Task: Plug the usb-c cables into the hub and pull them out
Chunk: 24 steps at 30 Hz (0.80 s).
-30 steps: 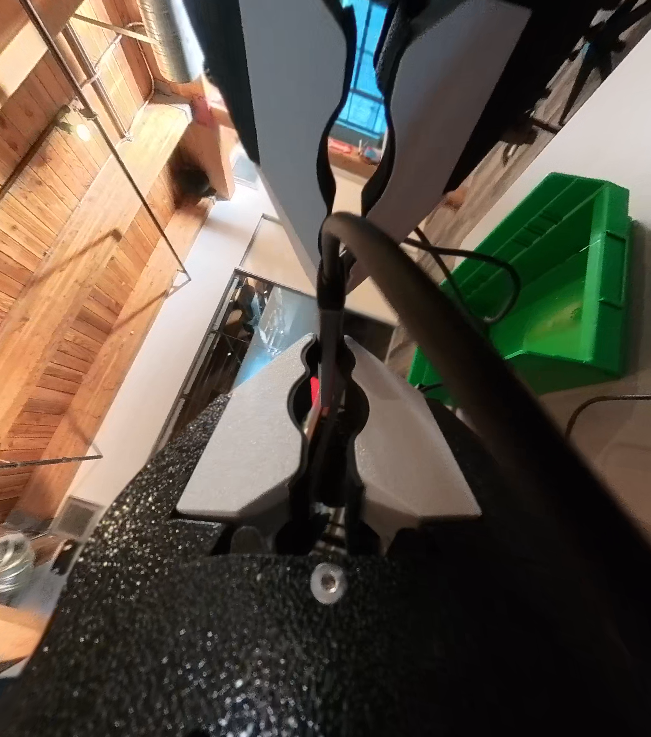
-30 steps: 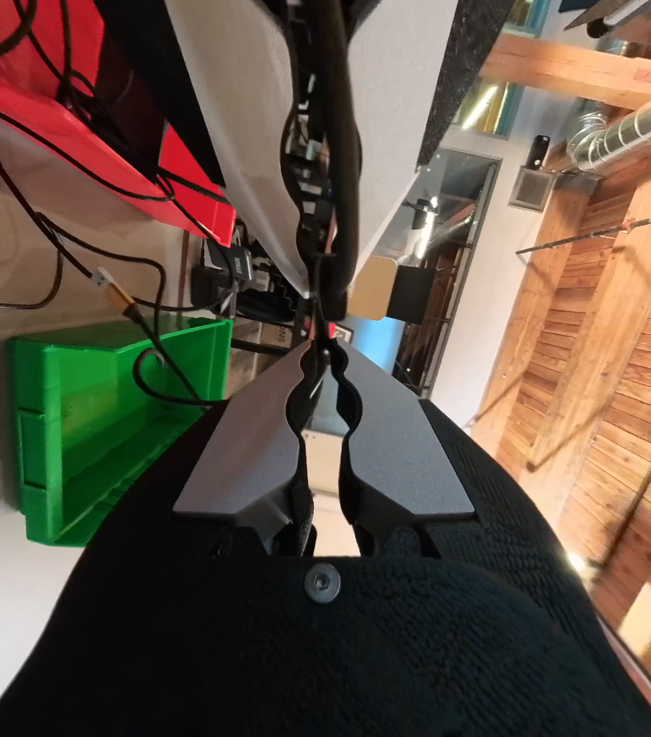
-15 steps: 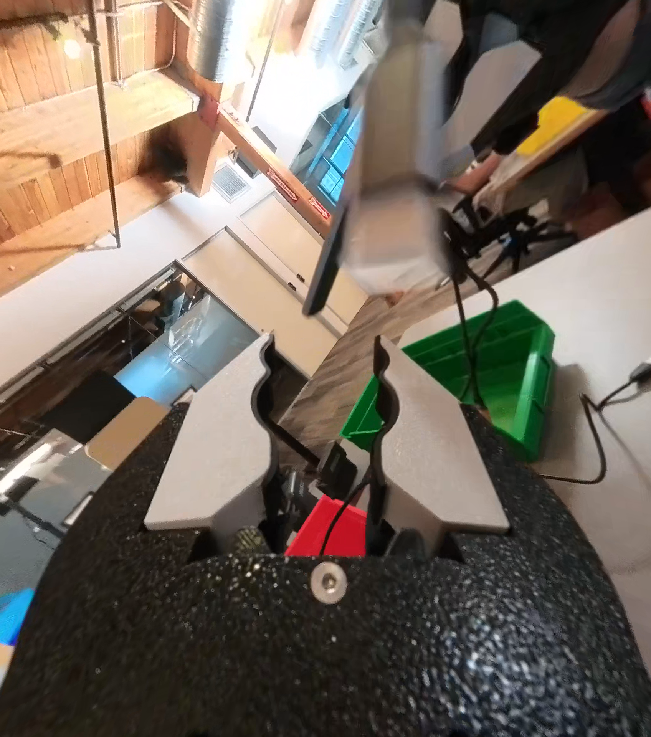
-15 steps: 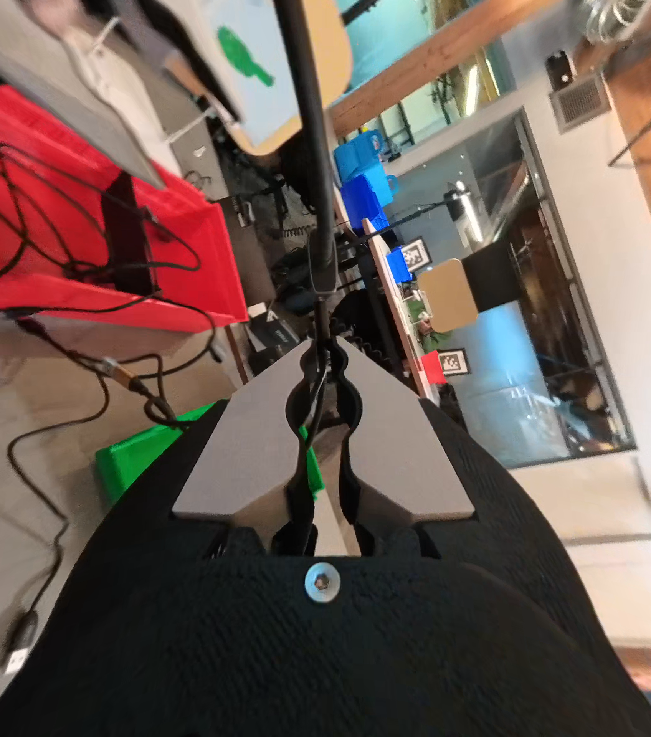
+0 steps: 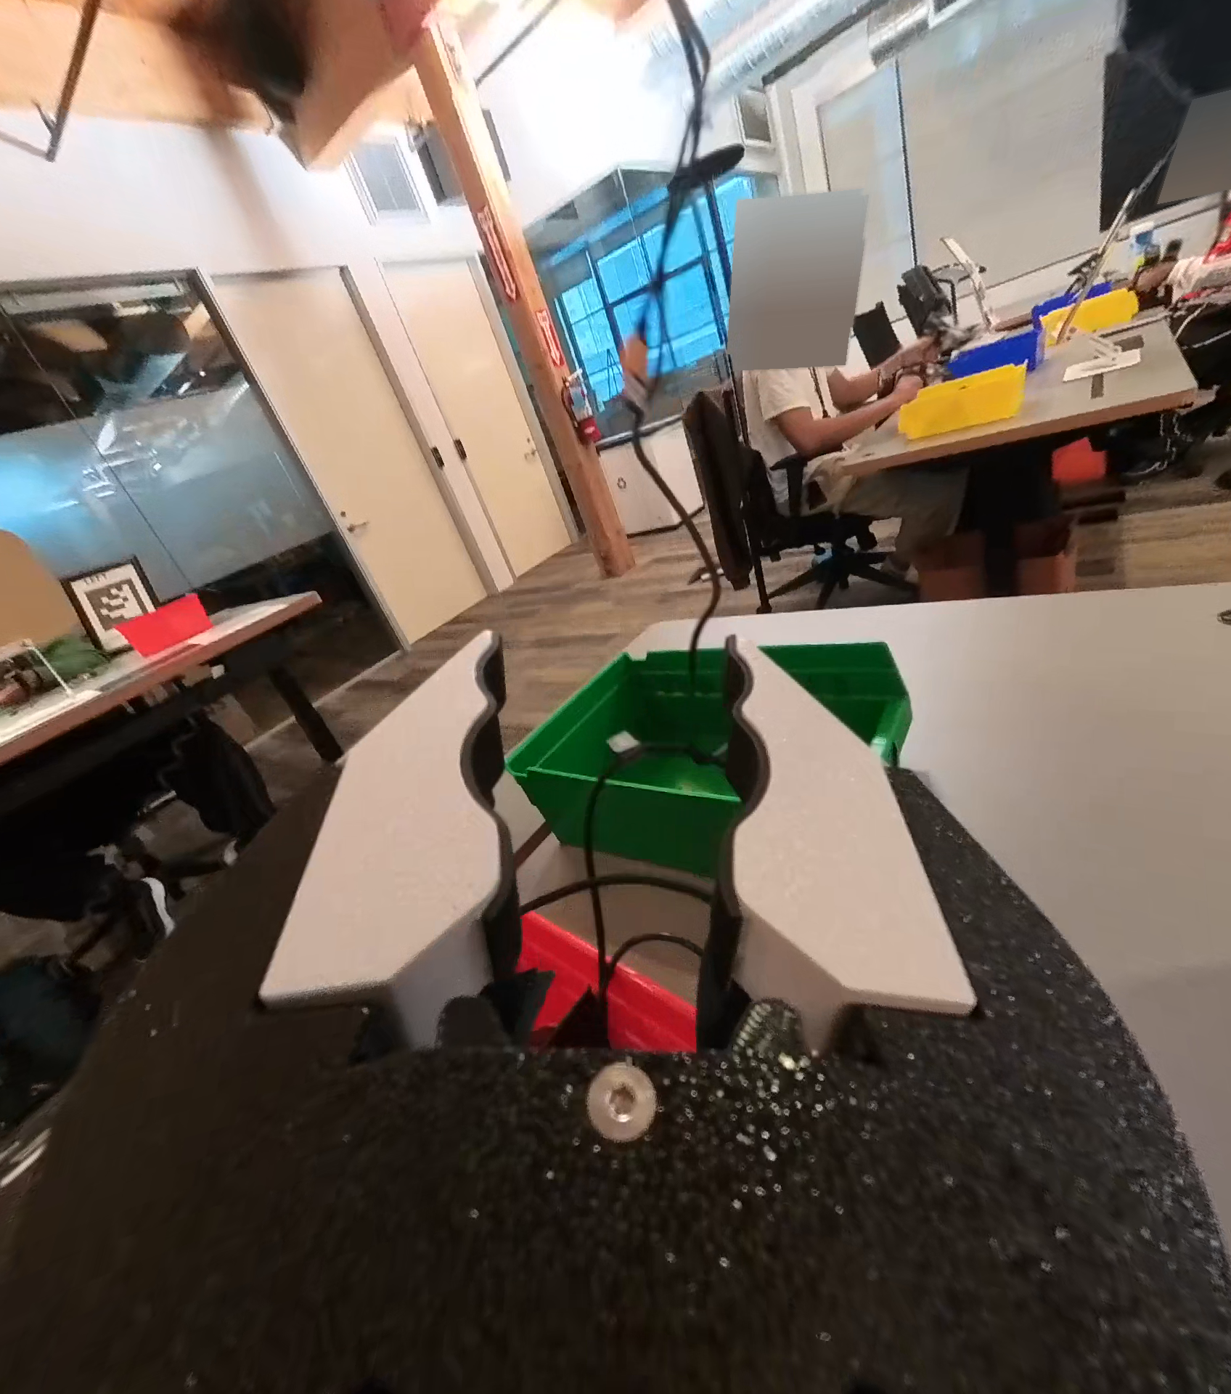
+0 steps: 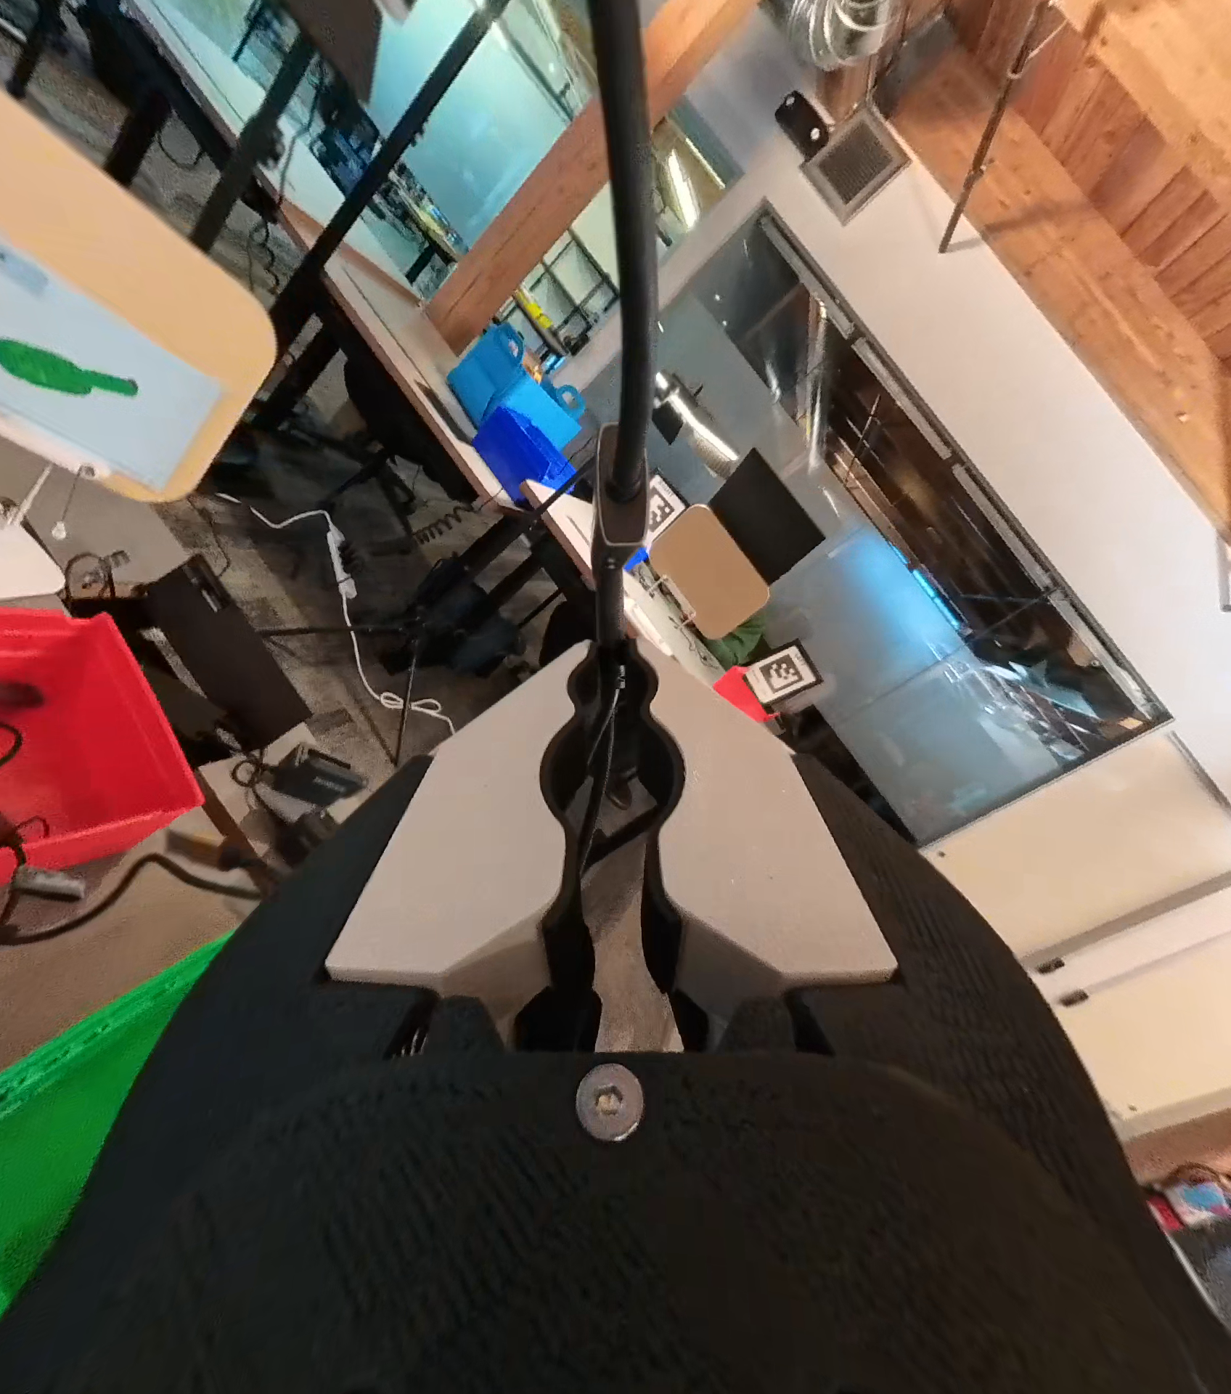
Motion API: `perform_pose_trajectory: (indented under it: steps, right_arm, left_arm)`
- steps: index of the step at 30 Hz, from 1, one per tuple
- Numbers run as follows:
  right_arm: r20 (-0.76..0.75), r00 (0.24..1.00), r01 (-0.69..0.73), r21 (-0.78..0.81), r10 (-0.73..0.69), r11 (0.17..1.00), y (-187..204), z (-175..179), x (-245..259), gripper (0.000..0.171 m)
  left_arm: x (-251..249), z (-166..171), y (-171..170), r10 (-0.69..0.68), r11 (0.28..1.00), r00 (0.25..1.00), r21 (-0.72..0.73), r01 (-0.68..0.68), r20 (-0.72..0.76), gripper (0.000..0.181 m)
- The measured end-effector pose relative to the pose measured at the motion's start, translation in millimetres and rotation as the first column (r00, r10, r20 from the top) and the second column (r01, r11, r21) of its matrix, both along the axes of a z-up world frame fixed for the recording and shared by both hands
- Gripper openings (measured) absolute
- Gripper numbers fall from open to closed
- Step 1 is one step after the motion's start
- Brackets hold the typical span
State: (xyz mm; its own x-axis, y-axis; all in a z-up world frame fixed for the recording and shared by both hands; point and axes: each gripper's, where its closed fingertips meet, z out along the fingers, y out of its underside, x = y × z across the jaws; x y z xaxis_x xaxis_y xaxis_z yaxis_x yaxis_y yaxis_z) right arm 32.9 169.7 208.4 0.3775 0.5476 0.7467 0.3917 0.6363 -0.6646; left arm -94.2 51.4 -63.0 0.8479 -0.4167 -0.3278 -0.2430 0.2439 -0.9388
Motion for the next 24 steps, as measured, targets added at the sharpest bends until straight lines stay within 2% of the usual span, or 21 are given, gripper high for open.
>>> perform_pose_trajectory:
  steps: [4, 10, 12, 15, 20, 23, 24]
  right_arm:
    - [-0.005, 1.0, -0.005, 0.029, 0.005, 1.0, -7, 26, 0, 0.004]
    - [-0.005, 0.999, -0.035, 0.063, 0.036, 0.997, -30, 41, 4, 0.004]
    - [-0.017, 0.998, -0.052, 0.068, 0.053, 0.996, -39, 46, 7, 0.004]
    - [-0.027, 0.997, -0.073, 0.063, 0.075, 0.995, -49, 52, 19, 0.004]
    - [-0.053, 0.992, -0.109, 0.033, 0.11, 0.994, -62, 57, 46, 0.004]
    - [-0.075, 0.988, -0.137, 0.014, 0.137, 0.991, -70, 56, 62, 0.004]
    - [-0.078, 0.988, -0.133, 0.015, 0.134, 0.991, -71, 56, 67, 0.004]
  left_arm:
    - [16, -5, 3, -0.048, 0.998, 0.999, -0.032, 0.049, 0.018, 0.064]
    - [59, -14, 24, -0.12, 0.986, 0.992, -0.112, 0.122, 0.027, 0.083]
    - [66, -24, 38, -0.087, 0.978, 0.996, -0.194, 0.079, -0.033, 0.087]
    - [50, -48, 58, 0.054, 0.959, 0.964, -0.255, -0.123, -0.259, 0.077]
    - [36, -87, 76, 0.046, 0.904, 0.911, -0.371, -0.213, -0.41, 0.056]
    - [40, -102, 90, 0.02, 0.896, 0.903, -0.393, -0.207, -0.43, 0.054]
    - [44, -103, 92, 0.004, 0.902, 0.904, -0.388, -0.187, -0.427, 0.029]
